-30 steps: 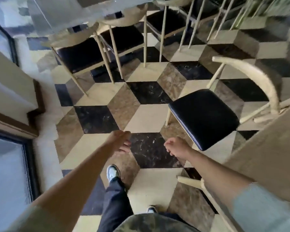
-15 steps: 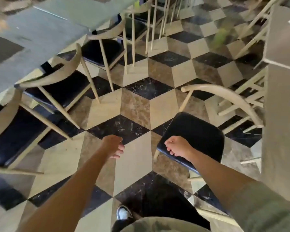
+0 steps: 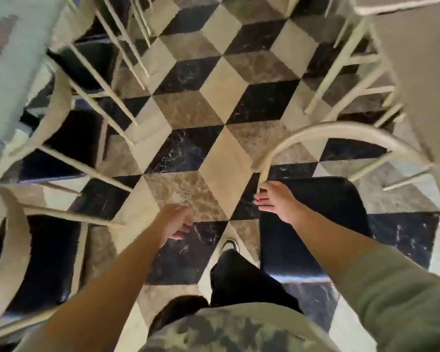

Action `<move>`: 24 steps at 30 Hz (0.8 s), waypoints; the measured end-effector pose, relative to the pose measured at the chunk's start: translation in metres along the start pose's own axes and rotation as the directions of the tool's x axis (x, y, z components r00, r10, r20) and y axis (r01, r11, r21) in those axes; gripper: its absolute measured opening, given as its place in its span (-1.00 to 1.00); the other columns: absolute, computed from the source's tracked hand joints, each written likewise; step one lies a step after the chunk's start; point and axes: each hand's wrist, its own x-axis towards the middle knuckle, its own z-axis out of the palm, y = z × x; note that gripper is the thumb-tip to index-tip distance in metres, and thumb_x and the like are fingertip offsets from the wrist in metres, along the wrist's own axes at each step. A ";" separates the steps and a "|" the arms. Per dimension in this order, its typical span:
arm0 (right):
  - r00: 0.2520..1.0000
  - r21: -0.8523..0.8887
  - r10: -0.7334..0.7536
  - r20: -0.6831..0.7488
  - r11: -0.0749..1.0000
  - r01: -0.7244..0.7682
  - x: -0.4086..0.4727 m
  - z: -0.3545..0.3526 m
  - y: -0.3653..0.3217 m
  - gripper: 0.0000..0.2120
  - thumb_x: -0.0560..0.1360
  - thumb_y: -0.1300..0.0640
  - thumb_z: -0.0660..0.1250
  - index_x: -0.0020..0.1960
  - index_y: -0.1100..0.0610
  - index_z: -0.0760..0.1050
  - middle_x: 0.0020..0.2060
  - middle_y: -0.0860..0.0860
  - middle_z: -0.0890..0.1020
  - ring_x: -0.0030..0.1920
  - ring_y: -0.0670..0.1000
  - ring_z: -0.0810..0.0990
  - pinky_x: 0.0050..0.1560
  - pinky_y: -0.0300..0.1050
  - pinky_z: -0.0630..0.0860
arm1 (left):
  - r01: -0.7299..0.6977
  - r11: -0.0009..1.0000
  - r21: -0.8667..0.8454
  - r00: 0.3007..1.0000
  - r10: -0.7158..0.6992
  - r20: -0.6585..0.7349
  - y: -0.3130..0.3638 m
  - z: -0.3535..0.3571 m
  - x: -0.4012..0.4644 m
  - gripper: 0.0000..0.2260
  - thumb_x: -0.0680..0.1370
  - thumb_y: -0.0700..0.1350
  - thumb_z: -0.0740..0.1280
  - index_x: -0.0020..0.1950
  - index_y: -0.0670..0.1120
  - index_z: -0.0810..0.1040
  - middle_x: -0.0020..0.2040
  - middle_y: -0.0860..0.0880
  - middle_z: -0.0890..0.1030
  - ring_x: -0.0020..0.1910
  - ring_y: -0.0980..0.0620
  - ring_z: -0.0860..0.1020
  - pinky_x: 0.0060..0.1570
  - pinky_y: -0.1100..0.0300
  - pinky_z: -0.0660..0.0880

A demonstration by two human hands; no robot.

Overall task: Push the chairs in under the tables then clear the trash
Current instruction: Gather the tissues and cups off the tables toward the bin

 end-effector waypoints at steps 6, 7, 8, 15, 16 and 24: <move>0.988 0.315 0.067 -0.142 0.949 -0.019 0.032 -0.021 -0.061 -0.53 0.62 -0.04 0.30 0.47 0.08 0.36 0.07 0.09 0.65 0.05 0.10 0.64 0.00 0.06 0.58 | -0.139 0.951 0.276 0.980 0.092 0.177 0.164 0.031 0.073 -0.80 0.72 -0.11 0.21 -0.07 -0.08 0.49 -0.18 -0.06 0.55 -0.30 0.01 0.52 -0.37 0.19 0.52; 0.984 0.312 0.076 -0.161 0.950 -0.023 0.037 -0.019 -0.065 -0.46 0.62 -0.07 0.30 0.53 0.06 0.28 0.06 0.08 0.63 0.02 0.09 0.62 -0.07 0.02 0.56 | -0.162 0.938 0.307 0.975 0.103 0.199 0.190 0.044 0.083 -0.82 0.71 -0.12 0.21 -0.05 -0.11 0.52 -0.19 -0.08 0.55 -0.30 -0.02 0.51 -0.36 0.20 0.50; 0.983 0.334 0.095 -0.158 0.942 -0.037 0.044 -0.018 -0.067 -0.42 0.61 -0.08 0.31 0.55 0.05 0.23 0.00 0.07 0.61 -0.04 0.07 0.59 -0.14 -0.03 0.52 | -0.211 0.914 0.346 0.967 0.143 0.213 0.219 0.064 0.096 -0.84 0.71 -0.12 0.22 0.04 -0.13 0.56 -0.17 -0.09 0.57 -0.28 -0.04 0.52 -0.33 0.19 0.49; 0.987 0.660 0.133 -0.091 0.750 -0.041 0.108 -0.002 -0.086 -0.69 0.62 0.10 0.29 0.31 0.21 0.41 0.10 0.23 0.61 0.03 0.23 0.66 0.13 0.25 0.63 | -0.652 0.479 0.588 0.756 0.342 0.558 0.365 0.237 0.136 -0.69 0.56 0.28 0.33 0.08 0.07 0.57 -0.08 0.04 0.62 -0.18 0.06 0.62 -0.24 0.20 0.50; 0.985 0.704 0.157 -0.071 0.708 -0.063 0.111 -0.001 -0.092 -0.69 0.60 0.10 0.31 0.28 0.21 0.40 0.05 0.24 0.63 -0.03 0.24 0.67 0.08 0.27 0.66 | -0.680 0.436 0.590 0.732 0.345 0.588 0.377 0.263 0.137 -0.74 0.53 0.26 0.38 0.00 0.10 0.54 -0.13 0.07 0.61 -0.27 0.13 0.62 -0.39 0.27 0.48; 0.950 0.744 0.285 -0.127 0.661 -0.099 0.125 -0.003 -0.097 -0.76 0.41 0.04 0.48 0.01 0.03 0.49 -0.19 0.05 0.65 -0.26 0.02 0.64 -0.16 -0.01 0.69 | -0.805 0.153 0.574 0.591 0.117 0.798 0.420 0.411 0.143 -0.49 0.44 -0.13 0.52 0.36 -0.15 0.51 -0.02 -0.08 0.72 -0.17 -0.02 0.74 -0.27 0.09 0.71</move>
